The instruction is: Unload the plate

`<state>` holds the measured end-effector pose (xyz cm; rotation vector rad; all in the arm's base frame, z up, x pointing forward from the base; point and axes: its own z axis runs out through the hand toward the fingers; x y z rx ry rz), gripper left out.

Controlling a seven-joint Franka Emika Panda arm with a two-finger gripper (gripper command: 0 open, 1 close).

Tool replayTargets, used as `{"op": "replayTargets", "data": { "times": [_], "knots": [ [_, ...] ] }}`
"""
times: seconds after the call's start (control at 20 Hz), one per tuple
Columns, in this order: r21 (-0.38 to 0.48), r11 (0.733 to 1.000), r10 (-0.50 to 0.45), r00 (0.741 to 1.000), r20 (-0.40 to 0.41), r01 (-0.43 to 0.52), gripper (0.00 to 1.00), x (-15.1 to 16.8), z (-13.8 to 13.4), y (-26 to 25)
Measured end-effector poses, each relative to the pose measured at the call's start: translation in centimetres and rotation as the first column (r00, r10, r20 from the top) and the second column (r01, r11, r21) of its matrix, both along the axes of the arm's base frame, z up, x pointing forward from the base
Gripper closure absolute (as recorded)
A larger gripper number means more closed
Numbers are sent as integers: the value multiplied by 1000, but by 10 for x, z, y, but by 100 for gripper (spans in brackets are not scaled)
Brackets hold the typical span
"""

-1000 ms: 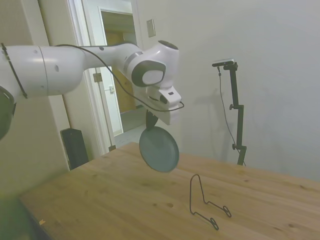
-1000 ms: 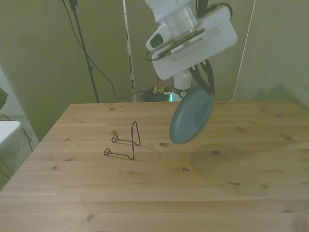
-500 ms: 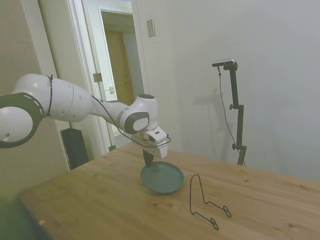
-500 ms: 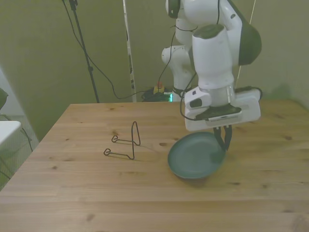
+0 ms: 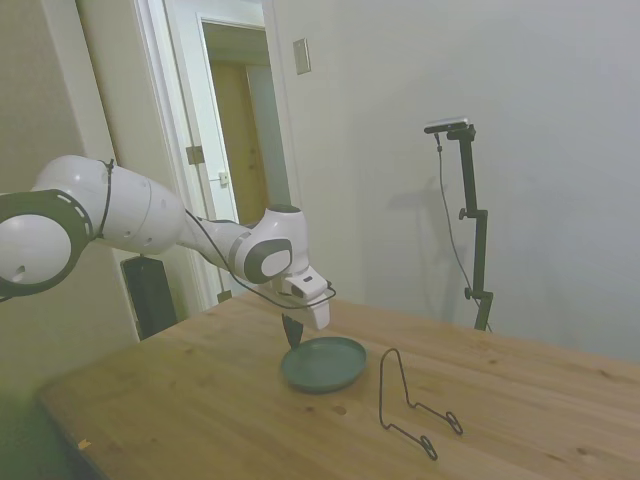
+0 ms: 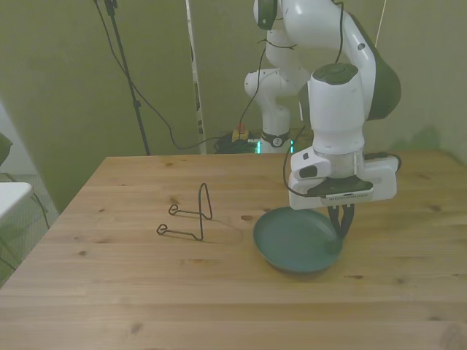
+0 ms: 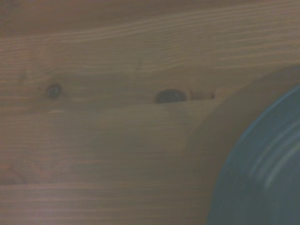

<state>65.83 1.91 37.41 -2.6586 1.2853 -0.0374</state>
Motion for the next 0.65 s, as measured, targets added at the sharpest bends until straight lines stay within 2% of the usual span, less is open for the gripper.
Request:
{"op": "replayTargets", "data": {
  "times": [0.4,0.55,0.65],
  "knots": [
    [1,1000,-6,1000,16,6,0,-1,10,-4],
    [3,1000,-11,999,38,11,0,-2,27,-8],
    [8,1000,-16,999,50,15,0,-7,52,-13]
  ]
}}
